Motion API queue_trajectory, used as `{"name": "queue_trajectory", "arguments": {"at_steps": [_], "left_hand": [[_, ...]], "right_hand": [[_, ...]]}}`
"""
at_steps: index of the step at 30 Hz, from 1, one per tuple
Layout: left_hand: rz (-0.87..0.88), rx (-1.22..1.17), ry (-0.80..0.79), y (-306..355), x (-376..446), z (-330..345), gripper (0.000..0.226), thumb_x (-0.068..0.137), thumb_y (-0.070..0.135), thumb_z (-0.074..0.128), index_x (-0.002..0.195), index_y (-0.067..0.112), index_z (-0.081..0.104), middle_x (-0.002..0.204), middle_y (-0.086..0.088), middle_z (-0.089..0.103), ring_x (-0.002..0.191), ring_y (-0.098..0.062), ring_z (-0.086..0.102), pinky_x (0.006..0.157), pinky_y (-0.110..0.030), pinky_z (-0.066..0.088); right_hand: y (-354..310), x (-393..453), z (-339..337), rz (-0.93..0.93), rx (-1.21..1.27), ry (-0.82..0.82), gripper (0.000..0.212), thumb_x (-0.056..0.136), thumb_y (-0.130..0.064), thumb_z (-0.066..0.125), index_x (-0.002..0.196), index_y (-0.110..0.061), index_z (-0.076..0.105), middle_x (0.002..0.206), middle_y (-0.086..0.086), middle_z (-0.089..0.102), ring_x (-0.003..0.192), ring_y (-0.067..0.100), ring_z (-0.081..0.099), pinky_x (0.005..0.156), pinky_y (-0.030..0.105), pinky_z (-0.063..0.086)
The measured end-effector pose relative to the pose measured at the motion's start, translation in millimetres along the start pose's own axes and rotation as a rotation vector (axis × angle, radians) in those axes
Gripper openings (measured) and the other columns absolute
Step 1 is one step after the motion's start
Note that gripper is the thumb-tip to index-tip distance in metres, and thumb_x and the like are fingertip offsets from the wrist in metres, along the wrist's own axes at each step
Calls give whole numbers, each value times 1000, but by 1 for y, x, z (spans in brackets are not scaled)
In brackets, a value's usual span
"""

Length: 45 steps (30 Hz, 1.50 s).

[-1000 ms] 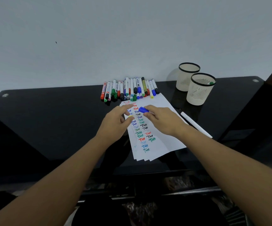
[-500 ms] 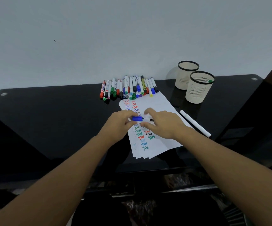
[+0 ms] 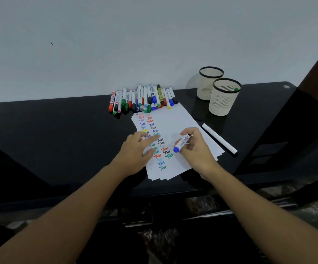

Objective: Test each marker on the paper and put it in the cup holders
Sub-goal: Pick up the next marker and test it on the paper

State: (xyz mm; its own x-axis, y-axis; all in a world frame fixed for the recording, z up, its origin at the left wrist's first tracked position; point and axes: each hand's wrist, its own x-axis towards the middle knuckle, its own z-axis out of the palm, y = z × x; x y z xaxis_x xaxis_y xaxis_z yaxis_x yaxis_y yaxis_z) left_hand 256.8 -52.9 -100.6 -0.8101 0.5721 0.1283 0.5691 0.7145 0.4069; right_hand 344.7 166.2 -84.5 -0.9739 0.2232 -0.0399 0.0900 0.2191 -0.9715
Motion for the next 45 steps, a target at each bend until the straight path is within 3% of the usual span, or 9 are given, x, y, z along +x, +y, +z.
{"name": "queue_trajectory", "arguments": {"at_steps": [3,5,8,14,19,27,33,38,45], "left_hand": [[35,108,-65,1,-2,8,43,103,55,42,145,52,44,152,8,36,138,-19,25,114,-46,27],[29,111,-57,0,-4,10,42,103,56,40,144,52,45,155,9,33,140,-18,21,116,-46,23],[26,108,-44,0,-5,11,44,102,58,38,145,52,44,155,11,32,140,-16,19,117,-44,20],[24,89,11,-1,-8,16,45,102,58,39,145,48,46,155,10,36,140,-15,23,117,-44,24],[18,44,54,-4,-9,20,43,103,50,44,145,41,51,154,10,40,139,-14,27,116,-38,24],[31,25,102,-8,-8,24,42,101,50,49,140,37,58,149,8,48,135,-17,36,114,-41,33],[29,34,111,-9,-8,24,41,101,50,51,139,38,59,148,8,48,134,-16,35,114,-38,31],[34,37,119,-9,-8,25,40,101,49,51,138,38,59,148,9,49,134,-16,35,111,-34,29],[30,29,119,-8,-8,24,39,101,49,52,138,37,60,148,8,49,134,-17,35,113,-37,30]], "right_hand": [[1,-1,1,-22,42,-13,28,101,-6,63,112,-29,53,100,0,72,101,8,72,86,21,53],[-3,2,1,-39,50,18,9,107,-26,55,115,-29,59,91,-3,71,93,7,71,89,20,50],[-3,3,-1,-33,-6,55,28,106,-46,51,121,-30,69,84,-9,67,81,5,65,91,27,53],[5,-22,2,-137,-64,46,5,99,-30,68,103,-27,66,98,-14,69,91,9,67,84,29,55],[14,-38,4,-131,-86,51,12,97,-36,71,98,-27,64,88,-13,67,77,10,60,71,22,50],[22,-38,4,-83,-197,28,12,102,-45,59,102,-33,60,88,-8,67,83,13,64,84,45,55],[20,-38,5,-90,-246,14,8,104,-42,57,101,-35,58,86,-25,65,84,4,63,78,34,54],[19,-37,6,-101,-253,2,8,103,-39,59,101,-32,61,80,-13,66,77,5,62,70,27,51],[20,-36,6,-102,-271,56,9,104,-40,57,97,-34,57,86,-19,66,80,3,62,71,28,51]]}}
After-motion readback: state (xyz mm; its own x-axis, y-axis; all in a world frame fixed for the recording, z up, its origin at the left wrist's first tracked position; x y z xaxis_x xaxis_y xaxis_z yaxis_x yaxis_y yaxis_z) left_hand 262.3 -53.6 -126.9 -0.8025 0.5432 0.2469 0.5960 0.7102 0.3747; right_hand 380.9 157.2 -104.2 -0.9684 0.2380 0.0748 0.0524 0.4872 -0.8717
